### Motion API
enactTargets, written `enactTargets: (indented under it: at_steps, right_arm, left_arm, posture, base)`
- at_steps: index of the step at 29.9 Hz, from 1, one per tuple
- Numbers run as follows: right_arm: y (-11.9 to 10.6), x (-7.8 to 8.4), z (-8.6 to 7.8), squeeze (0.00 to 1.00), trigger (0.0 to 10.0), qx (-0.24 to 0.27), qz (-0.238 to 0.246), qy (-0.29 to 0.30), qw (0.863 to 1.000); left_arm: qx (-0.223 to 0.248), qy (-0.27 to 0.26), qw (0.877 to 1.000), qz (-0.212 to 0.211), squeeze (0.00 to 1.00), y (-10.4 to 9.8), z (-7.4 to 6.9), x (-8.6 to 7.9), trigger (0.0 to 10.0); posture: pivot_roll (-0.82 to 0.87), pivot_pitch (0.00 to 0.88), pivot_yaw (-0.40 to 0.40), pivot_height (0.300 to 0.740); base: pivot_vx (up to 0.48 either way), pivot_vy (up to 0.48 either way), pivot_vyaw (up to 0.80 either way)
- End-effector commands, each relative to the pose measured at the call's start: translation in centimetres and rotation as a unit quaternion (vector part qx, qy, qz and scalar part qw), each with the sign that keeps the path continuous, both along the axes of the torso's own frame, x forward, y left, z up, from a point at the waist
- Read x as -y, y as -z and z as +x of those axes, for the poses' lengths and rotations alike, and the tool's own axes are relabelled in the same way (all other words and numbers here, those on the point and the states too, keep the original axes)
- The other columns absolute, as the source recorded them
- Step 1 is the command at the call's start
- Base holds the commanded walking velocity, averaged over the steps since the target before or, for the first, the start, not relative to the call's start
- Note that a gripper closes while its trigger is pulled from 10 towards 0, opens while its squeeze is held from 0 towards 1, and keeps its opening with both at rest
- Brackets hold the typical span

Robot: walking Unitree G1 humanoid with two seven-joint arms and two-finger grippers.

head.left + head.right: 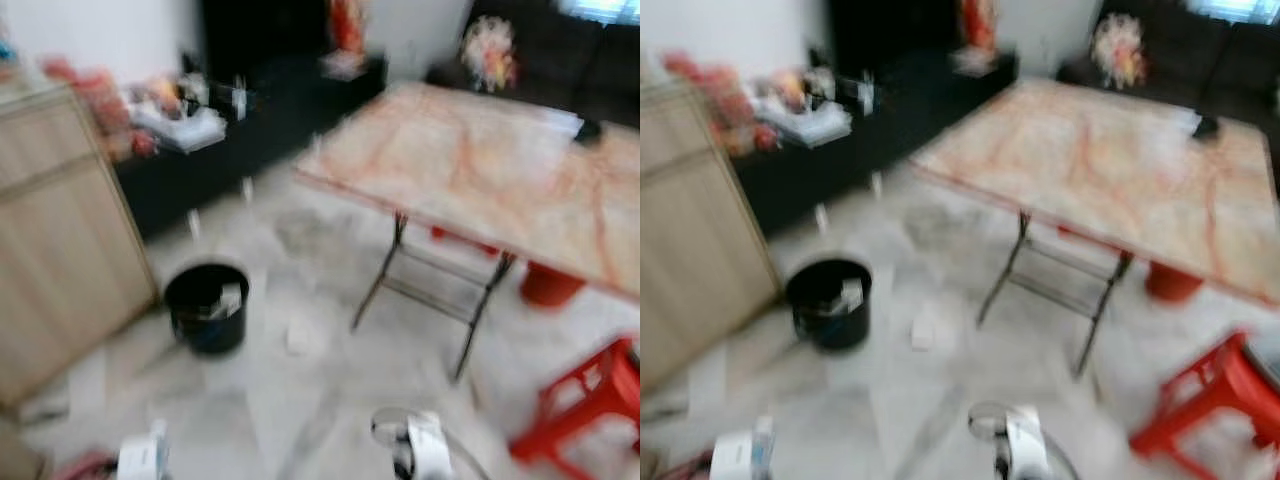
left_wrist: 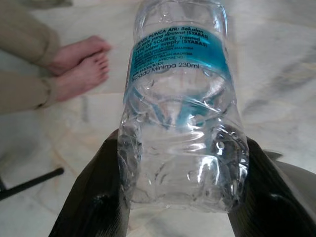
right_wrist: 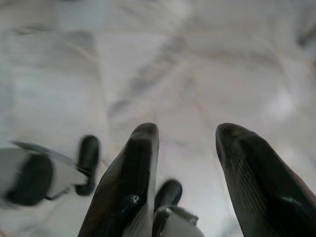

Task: Picking trash to rubbish bin

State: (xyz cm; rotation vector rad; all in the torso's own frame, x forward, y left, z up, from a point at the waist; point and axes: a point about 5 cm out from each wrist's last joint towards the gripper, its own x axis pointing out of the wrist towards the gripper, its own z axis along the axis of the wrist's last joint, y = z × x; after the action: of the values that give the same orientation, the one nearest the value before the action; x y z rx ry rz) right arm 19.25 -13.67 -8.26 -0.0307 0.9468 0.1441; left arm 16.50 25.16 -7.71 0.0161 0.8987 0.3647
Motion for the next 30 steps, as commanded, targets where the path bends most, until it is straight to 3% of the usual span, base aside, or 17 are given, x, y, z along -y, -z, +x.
enactTargets:
  at_steps: [1,4,10,17,25,30]
  right_arm:
    - [-0.07,0.39,0.13,0.0,10.0,0.003,-0.008,0.0,1.0]
    - [-0.04,0.35,0.07,0.0,10.0,0.003,-0.007,0.001,1.0]
    - [0.08,0.38,-0.23,0.0,10.0,0.002,-0.003,0.001,1.0]
    - [0.09,0.27,-0.28,0.0,10.0,0.005,-0.004,-0.006,1.0]
    - [-0.01,0.0,-0.09,0.0,10.0,0.009,-0.003,-0.011,1.0]
    - [0.0,-0.06,-0.12,0.0,10.0,0.009,-0.001,-0.011,1.0]
  left_arm:
    - [-0.001,0.01,1.0,0.004,0.0,-0.02,0.28,0.34,10.0]
    - [-0.002,0.01,1.0,0.004,0.0,0.04,0.2,0.4,10.0]
    - [-0.005,0.008,1.0,0.005,0.0,0.08,0.0,0.23,10.0]
    - [-0.003,0.008,1.0,0.006,0.0,0.03,0.11,0.27,10.0]
    - [-0.002,0.007,1.0,0.006,0.0,-0.01,0.14,0.19,10.0]
    - [-0.002,0.005,1.0,0.008,0.0,-0.02,0.07,0.05,10.0]
  posture:
    - [0.02,0.0,-0.019,0.74]
    - [0.02,0.0,-0.019,0.74]
    - [0.02,0.0,-0.02,0.74]
    - [0.02,0.0,-0.02,0.74]
    - [0.03,0.0,-0.021,0.74]
    - [0.03,0.0,-0.02,0.74]
  base:
    - [0.48,0.0,0.79]
    - [0.48,0.0,0.79]
    - [0.48,0.0,0.0]
    - [0.48,0.0,0.69]
    - [0.48,0.0,0.0]
    - [0.48,0.0,0.76]
